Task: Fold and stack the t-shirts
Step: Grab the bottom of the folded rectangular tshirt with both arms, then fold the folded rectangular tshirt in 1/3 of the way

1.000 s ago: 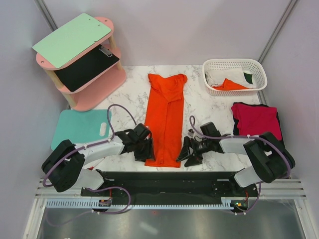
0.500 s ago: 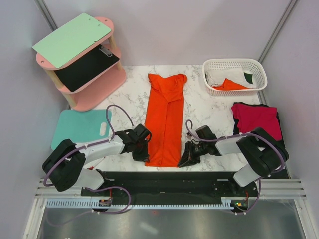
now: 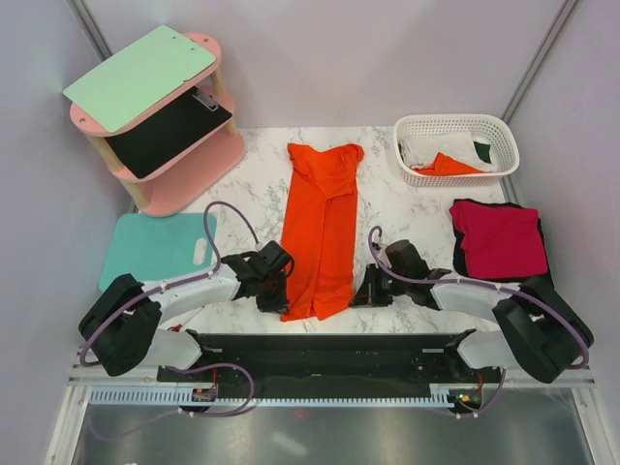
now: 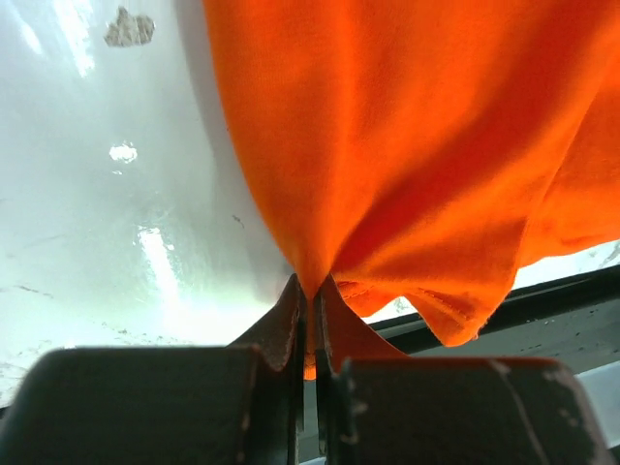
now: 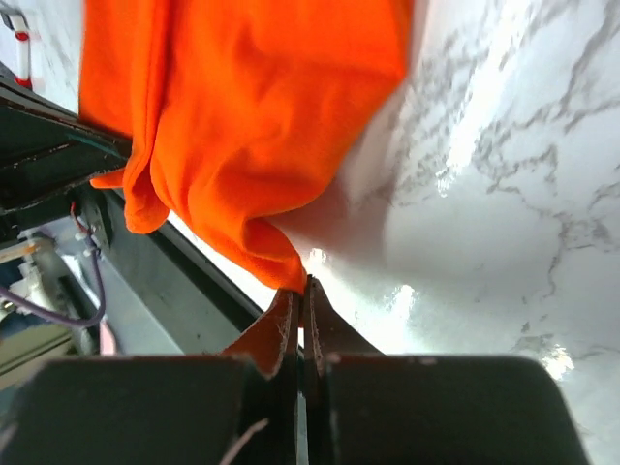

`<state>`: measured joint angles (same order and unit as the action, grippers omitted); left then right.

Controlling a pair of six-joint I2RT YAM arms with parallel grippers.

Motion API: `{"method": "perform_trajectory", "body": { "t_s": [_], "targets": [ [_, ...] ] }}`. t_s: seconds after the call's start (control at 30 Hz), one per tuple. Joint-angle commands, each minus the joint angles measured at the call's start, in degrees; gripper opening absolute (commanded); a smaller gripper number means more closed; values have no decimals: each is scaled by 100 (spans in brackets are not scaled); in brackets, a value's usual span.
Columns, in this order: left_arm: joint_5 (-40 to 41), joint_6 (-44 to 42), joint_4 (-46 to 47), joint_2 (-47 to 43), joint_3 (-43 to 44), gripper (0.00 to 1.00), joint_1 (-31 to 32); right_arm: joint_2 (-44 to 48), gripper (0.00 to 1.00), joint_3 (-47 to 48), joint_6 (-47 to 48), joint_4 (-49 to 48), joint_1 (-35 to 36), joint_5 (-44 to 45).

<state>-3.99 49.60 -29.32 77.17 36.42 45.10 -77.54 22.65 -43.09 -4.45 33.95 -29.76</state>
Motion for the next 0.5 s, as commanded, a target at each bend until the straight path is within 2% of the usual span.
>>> {"method": "perform_trajectory", "body": {
  "t_s": [0.0,0.27,0.47],
  "targets": [
    [538,-293,-258,-80,600,2,16,458,0,344,634,199,32,883],
    [978,-855,-408,685,1955,2,-71,64,0,1284,1066,93,32,1296],
    [1006,-1277,-434,1107,2755,2,-502,-332,0,2075,1373,84,24,1613]
  ]
}}
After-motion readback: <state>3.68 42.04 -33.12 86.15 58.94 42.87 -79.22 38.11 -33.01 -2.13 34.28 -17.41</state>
